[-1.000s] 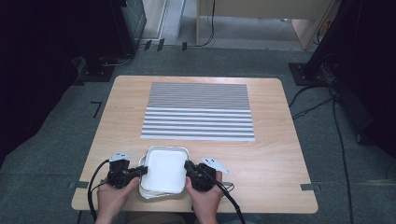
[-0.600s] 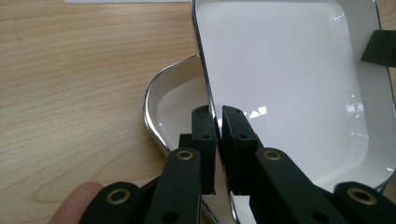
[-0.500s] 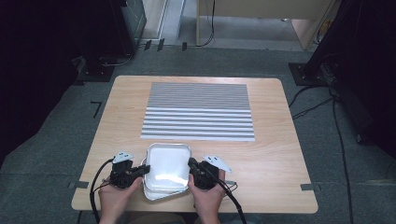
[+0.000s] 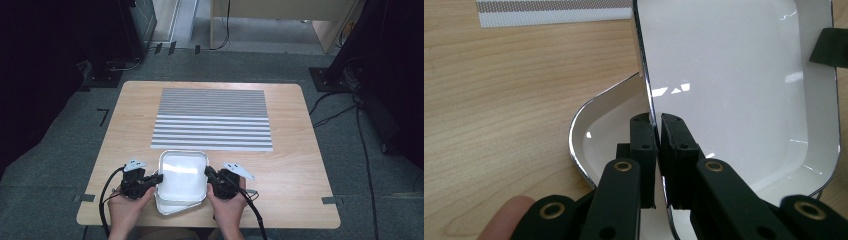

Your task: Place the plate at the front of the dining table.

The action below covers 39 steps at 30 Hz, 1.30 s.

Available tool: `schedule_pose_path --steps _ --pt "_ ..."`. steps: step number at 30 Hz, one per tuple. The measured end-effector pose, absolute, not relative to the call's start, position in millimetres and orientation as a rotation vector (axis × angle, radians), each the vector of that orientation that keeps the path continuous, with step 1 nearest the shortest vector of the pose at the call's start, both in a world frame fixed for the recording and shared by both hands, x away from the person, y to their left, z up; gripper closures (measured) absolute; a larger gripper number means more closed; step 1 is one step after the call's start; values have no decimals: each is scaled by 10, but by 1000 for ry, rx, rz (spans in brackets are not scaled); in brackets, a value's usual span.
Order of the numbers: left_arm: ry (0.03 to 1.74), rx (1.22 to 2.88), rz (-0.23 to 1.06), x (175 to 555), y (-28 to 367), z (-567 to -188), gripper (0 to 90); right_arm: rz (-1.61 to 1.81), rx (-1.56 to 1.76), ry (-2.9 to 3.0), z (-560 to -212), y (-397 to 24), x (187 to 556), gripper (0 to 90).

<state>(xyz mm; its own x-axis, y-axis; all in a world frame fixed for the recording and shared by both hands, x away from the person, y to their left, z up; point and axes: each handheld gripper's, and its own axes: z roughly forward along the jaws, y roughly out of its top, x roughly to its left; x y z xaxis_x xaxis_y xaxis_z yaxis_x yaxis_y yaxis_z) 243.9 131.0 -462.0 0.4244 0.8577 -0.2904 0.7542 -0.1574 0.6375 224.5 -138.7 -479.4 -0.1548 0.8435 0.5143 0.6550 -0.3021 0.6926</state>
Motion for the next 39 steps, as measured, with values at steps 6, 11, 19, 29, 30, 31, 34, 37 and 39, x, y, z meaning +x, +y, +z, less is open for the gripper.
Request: schedule_pose_path --steps 6,11,19,29,30,31,34,37,39 --pt "1353 1939 191 2522 1244 -4498 859 1461 1880 1725 -4688 -1450 2324 890" --pt "1335 1942 190 2623 1165 -4403 858 1468 1869 1704 -4615 -1524 2395 890" --pt "1323 1946 179 2815 1035 -4372 858 1444 1848 1712 -4493 -1647 2553 888" --pt "1316 1953 171 3086 871 -4369 856 1368 1819 1759 -4380 -1778 2820 890" --pt "1317 1952 170 3117 860 -4367 856 1366 1818 1759 -4372 -1789 2852 890" --pt "1317 1952 163 3149 849 -4366 856 1360 1819 1763 -4363 -1799 2883 890" --pt "1325 1944 155 3240 820 -4370 856 1347 1808 1770 -4340 -1826 2988 891" --pt "1330 1946 154 3331 786 -4374 856 1322 1801 1782 -4317 -1840 3086 892" --pt "1332 1944 149 3397 765 -4373 855 1314 1797 1787 -4308 -1855 3154 892"
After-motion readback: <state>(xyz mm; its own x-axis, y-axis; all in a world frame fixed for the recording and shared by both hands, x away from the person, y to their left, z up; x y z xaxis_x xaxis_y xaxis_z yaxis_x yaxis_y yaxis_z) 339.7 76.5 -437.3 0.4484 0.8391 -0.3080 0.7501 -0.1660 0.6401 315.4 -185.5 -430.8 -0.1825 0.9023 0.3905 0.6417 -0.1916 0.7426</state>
